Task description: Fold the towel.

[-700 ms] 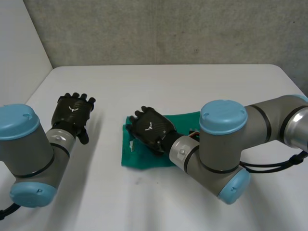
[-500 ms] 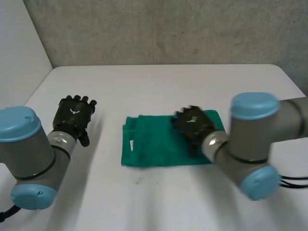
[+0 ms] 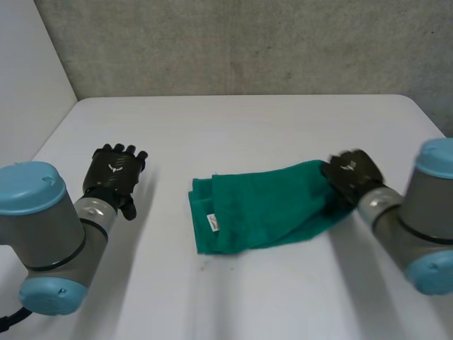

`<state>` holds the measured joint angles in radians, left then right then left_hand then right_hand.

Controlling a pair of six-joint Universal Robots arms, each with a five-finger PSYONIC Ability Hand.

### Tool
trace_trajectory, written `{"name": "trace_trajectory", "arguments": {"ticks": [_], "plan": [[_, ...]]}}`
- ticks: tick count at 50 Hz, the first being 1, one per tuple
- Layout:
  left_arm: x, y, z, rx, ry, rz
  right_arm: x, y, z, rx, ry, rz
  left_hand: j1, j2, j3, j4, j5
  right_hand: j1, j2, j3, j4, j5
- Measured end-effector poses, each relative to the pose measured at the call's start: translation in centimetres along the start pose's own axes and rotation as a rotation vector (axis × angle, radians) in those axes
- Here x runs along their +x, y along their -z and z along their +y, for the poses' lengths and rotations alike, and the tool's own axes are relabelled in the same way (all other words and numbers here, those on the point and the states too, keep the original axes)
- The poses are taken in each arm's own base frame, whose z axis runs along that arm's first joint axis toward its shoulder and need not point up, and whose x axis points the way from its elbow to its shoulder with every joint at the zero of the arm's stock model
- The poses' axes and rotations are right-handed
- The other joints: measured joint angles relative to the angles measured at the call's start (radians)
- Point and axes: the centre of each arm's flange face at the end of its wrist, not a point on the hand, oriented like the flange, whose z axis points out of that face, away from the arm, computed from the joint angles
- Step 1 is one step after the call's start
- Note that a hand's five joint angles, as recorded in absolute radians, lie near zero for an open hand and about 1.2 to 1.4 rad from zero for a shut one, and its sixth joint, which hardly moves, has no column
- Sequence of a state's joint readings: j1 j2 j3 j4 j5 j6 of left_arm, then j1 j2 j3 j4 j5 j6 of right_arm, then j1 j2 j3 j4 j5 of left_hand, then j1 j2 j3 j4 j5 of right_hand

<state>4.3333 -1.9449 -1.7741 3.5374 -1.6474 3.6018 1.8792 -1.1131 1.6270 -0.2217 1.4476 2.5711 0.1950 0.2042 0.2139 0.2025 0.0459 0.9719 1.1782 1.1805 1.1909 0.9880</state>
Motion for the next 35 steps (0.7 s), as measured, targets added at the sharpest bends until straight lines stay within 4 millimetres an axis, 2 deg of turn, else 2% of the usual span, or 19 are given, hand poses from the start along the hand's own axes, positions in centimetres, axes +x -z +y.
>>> {"name": "trace_trajectory", "arguments": {"ticks": [3, 4, 6, 7, 8, 9, 10, 13, 15, 16, 18, 19, 20, 21, 25, 28, 32, 33, 35], "plan": [[0.1, 0.1, -0.1, 0.003, -0.001, 0.004, -2.3, 0.3, -2.9, 0.088, 0.047, -0.035, 0.0, 0.0, 0.0, 0.0, 0.0, 0.0, 0.0, 0.0, 0.0, 0.001], [0.1, 0.1, -0.1, 0.003, -0.001, 0.004, -2.3, 0.3, -2.9, 0.088, 0.047, -0.035, 0.0, 0.0, 0.0, 0.0, 0.0, 0.0, 0.0, 0.0, 0.0, 0.001], [0.2, 0.2, -0.3, 0.009, -0.001, 0.006, -7.0, 1.4, -6.3, 0.203, 0.102, -0.139, 0.0, 0.0, 0.0, 0.0, 0.0, 0.0, 0.0, 0.0, 0.0, 0.004], [0.2, 0.2, -0.4, 0.011, -0.001, 0.006, -8.1, 1.7, -6.8, 0.222, 0.112, -0.164, 0.0, 0.0, 0.0, 0.0, 0.0, 0.0, 0.0, 0.0, 0.0, 0.004], [0.2, 0.2, -0.4, 0.011, -0.001, 0.006, -8.1, 1.7, -6.8, 0.222, 0.112, -0.164, 0.0, 0.0, 0.0, 0.0, 0.0, 0.0, 0.0, 0.0, 0.0, 0.004], [0.2, 0.3, -0.6, 0.017, -0.001, 0.004, -9.2, 2.1, -7.2, 0.242, 0.125, -0.194, 0.0, 0.0, 0.0, 0.0, 0.0, 0.0, 0.0, 0.0, 0.0, 0.004], [0.1, 0.3, -0.8, 0.026, 0.0, 0.003, -12.1, 3.1, -7.7, 0.277, 0.161, -0.27, 0.0, 0.0, 0.0, 0.0, 0.0, 0.0, 0.0, 0.0, 0.0, 0.004], [0.2, 0.4, -1.6, 0.051, 0.006, 0.003, -14.9, 4.3, -7.7, 0.311, 0.211, -0.357, 0.0, 0.0, 0.0, 0.0, 0.0, -0.012, -0.017, -0.018, -0.019, -0.012], [0.4, 0.6, -2.4, 0.076, 0.019, 0.008, -16.4, 5.0, -7.5, 0.328, 0.243, -0.407, 0.0, 0.0, 0.0, 0.0, 0.0, -0.073, -0.11, -0.11, -0.117, -0.086], [0.5, 0.6, -2.7, 0.084, 0.025, 0.011, -16.6, 5.1, -7.4, 0.33, 0.249, -0.415, 0.0, 0.0, 0.0, 0.0, 0.0, -0.248, -0.312, -0.311, -0.298, -0.252], [0.7, 0.7, -3.3, 0.104, 0.044, 0.016, -16.9, 5.3, -7.2, 0.332, 0.259, -0.429, 0.0, 0.0, 0.0, 0.0, 0.0, -0.389, -0.438, -0.434, -0.44, -0.388], [1.0, 0.9, -4.1, 0.128, 0.073, 0.022, -16.9, 5.3, -7.1, 0.33, 0.26, -0.432, 0.0, 0.0, 0.0, 0.0, 0.0, -0.689, -0.797, -0.789, -0.793, -0.739], [1.0, 0.9, -4.1, 0.128, 0.073, 0.022, -16.9, 5.3, -7.1, 0.33, 0.26, -0.432, 0.0, 0.0, 0.0, 0.0, 0.0, -0.689, -0.797, -0.789, -0.793, -0.739], [1.2, 1.0, -5.1, 0.155, 0.11, 0.027, -16.4, 5.3, -7.1, 0.324, 0.247, -0.419, 0.0, 0.0, 0.0, 0.0, 0.0, -0.76, -0.925, -0.927, -0.93, -0.882], [1.9, 1.4, -7.3, 0.208, 0.2, 0.041, -13.3, 4.7, -7.8, 0.304, 0.147, -0.344, 0.0, 0.0, 0.0, 0.0, 0.0, -0.767, -0.955, -0.97, -0.957, -0.923], [2.8, 1.8, -9.1, 0.236, 0.28, 0.072, -9.4, 4.0, -8.3, 0.277, -0.031, -0.263, 0.003, 0.0, 0.0, 0.0, 0.0, -0.767, -0.955, -0.97, -0.957, -0.923], [3.2, 1.9, -9.5, 0.238, 0.301, 0.085, -8.6, 3.8, -8.3, 0.27, -0.081, -0.248, 0.003, 0.0, 0.0, 0.0, 0.0, -0.767, -0.955, -0.97, -0.957, -0.923], [4.4, 2.1, -10.2, 0.227, 0.352, 0.13, -6.5, 3.3, -8.2, 0.248, -0.228, -0.216, 0.003, 0.0, 0.0, 0.0, 0.0, -0.767, -0.955, -0.97, -0.957, -0.923], [6.2, 2.2, -10.4, 0.191, 0.407, 0.187, -4.9, 2.8, -7.8, 0.22, -0.355, -0.2, 0.003, 0.0, 0.0, 0.0, 0.0, -0.767, -0.955, -0.97, -0.957, -0.923]]}}
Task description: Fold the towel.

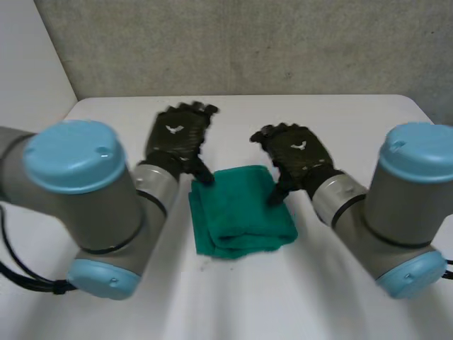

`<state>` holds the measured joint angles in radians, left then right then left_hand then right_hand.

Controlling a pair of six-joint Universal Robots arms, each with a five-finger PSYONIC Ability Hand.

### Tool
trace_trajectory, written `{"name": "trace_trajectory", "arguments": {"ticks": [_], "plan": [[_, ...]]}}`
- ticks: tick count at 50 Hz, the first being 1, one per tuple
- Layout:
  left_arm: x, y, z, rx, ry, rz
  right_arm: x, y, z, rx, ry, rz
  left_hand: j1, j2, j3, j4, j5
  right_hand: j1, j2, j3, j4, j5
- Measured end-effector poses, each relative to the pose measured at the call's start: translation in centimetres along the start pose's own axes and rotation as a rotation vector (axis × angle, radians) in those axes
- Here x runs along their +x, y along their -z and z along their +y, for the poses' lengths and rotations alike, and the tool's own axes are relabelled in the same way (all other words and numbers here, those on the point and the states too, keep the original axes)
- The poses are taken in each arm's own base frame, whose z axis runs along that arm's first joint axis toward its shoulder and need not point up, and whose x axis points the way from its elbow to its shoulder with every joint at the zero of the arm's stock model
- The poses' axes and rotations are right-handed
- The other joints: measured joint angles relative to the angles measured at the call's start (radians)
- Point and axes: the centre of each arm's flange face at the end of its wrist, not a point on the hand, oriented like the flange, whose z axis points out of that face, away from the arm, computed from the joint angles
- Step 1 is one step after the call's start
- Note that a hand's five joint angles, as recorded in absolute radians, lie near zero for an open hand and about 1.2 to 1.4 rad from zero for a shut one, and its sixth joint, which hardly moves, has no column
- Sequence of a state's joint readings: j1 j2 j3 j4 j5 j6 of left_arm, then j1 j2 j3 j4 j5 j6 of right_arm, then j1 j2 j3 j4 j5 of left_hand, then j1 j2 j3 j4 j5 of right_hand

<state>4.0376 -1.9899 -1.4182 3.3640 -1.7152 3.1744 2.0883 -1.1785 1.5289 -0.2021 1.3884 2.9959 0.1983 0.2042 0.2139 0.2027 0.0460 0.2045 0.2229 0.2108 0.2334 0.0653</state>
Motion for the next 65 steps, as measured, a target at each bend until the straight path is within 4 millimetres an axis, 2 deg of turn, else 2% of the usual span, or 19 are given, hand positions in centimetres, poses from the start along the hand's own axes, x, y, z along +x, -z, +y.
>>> {"name": "trace_trajectory", "arguments": {"ticks": [3, 7, 10, 13, 17, 22, 27, 37, 42, 43, 46, 48, 49, 50, 51, 52, 56, 63, 65], "plan": [[1.2, -0.3, 0.9, -0.045, 0.047, 0.029, 1.2, -0.1, 0.2, -0.021, -0.071, 0.019, 0.0, 0.0, 0.0, 0.0, 0.0, 0.0, 0.0, 0.0, 0.0, 0.0], [2.8, -0.9, 4.1, -0.164, 0.115, 0.057, 2.8, -0.5, 1.3, -0.089, -0.145, 0.038, 0.0, 0.0, 0.0, 0.0, 0.0, 0.0, 0.0, 0.0, 0.0, 0.0], [3.0, -1.0, 4.9, -0.189, 0.12, 0.057, 2.9, -0.7, 1.7, -0.11, -0.152, 0.039, 0.0, 0.0, 0.0, 0.0, 0.0, 0.001, 0.0, 0.0, 0.0, 0.0], [3.1, -1.3, 7.8, -0.273, 0.113, 0.048, 3.0, -1.6, 3.3, -0.185, -0.164, 0.033, 0.0, 0.0, 0.0, 0.0, 0.0, 0.0, 0.0, 0.0, 0.0, 0.0], [2.7, -1.1, 9.3, -0.325, 0.088, 0.027, 2.9, -2.2, 4.2, -0.234, -0.169, 0.023, 0.0, 0.0, 0.0, 0.0, 0.0, 0.0, 0.0, 0.0, 0.0, 0.0], [1.5, -0.7, 10.5, -0.38, 0.035, -0.011, 2.4, -2.7, 5.0, -0.281, -0.171, 0.002, 0.0, 0.0, 0.0, 0.0, 0.0, 0.001, 0.0, 0.0, 0.0, 0.0], [-0.3, -0.1, 11.5, -0.443, -0.062, -0.056, 0.7, -3.1, 5.8, -0.322, -0.132, -0.049, 0.0, 0.0, 0.0, 0.0, 0.0, 0.0, 0.0, 0.0, 0.0, 0.0], [-1.3, 1.0, 11.1, -0.457, -0.136, -0.089, -0.3, -3.3, 6.8, -0.345, -0.044, -0.077, -0.003, 0.0, 0.0, 0.0, 0.0, 0.0, 0.0, 0.0, 0.0, 0.0], [-1.1, 1.2, 9.0, -0.402, -0.127, -0.091, -0.1, -3.3, 6.5, -0.337, -0.026, -0.063, -0.003, 0.0, 0.0, 0.0, 0.0, 0.0, 0.0, 0.0, 0.0, -0.004], [-1.0, 1.2, 7.4, -0.358, -0.116, -0.09, 0.3, -3.2, 5.5, -0.313, -0.021, -0.041, -0.003, 0.0, 0.0, 0.0, 0.0, 0.0, 0.0, 0.0, 0.0, -0.003], [-1.1, 1.1, 4.7, -0.282, -0.097, -0.092, 1.1, -2.8, 2.9, -0.245, -0.013, 0.014, -0.003, 0.0, 0.0, 0.0, 0.0, 0.0, 0.0, 0.0, 0.0, -0.003], [-1.1, 1.1, 3.9, -0.26, -0.092, -0.094, 1.4, -2.6, 1.9, -0.218, -0.009, 0.034, -0.003, 0.0, 0.0, 0.0, 0.0, 0.0, 0.0, 0.0, 0.0, -0.003], [-1.4, 1.0, 1.9, -0.203, -0.078, -0.101, 1.9, -2.3, 0.5, -0.178, -0.003, 0.065, -0.003, 0.0, 0.0, 0.0, 0.0, 0.0, 0.0, 0.0, 0.0, -0.003], [-1.7, 1.0, 0.2, -0.157, -0.067, -0.11, 2.7, -1.6, -2.3, -0.096, 0.01, 0.13, -0.003, 0.0, 0.0, 0.0, 0.0, 0.0, 0.0, 0.0, 0.0, -0.003], [-1.7, 1.0, 0.2, -0.157, -0.067, -0.11, 2.7, -1.6, -2.3, -0.096, 0.01, 0.13, -0.003, 0.0, 0.0, 0.0, 0.0, 0.0, 0.0, 0.0, 0.0, -0.003], [-2.3, 1.0, -2.0, -0.097, -0.052, -0.126, 3.6, -0.9, -4.7, -0.026, 0.019, 0.191, -0.003, 0.0, 0.0, 0.0, 0.0, 0.0, 0.0, 0.0, 0.0, -0.004], [-4.0, 1.4, -6.2, -0.002, -0.03, -0.16, 6.2, 1.1, -8.9, 0.093, 0.028, 0.334, -0.003, 0.0, 0.0, 0.0, 0.0, 0.0, 0.0, 0.0, 0.0, -0.003], [-6.3, 3.0, -10.3, 0.028, 0.002, -0.159, 8.7, 3.3, -11.7, 0.159, 0.031, 0.438, -0.003, 0.0, 0.0, 0.0, -0.001, 0.0, 0.0, 0.0, 0.0, -0.003], [-6.3, 3.0, -10.3, 0.028, 0.002, -0.159, 8.7, 3.3, -11.7, 0.159, 0.031, 0.438, -0.003, 0.0, 0.0, 0.0, -0.001, 0.0, 0.0, 0.0, 0.0, -0.003]]}}
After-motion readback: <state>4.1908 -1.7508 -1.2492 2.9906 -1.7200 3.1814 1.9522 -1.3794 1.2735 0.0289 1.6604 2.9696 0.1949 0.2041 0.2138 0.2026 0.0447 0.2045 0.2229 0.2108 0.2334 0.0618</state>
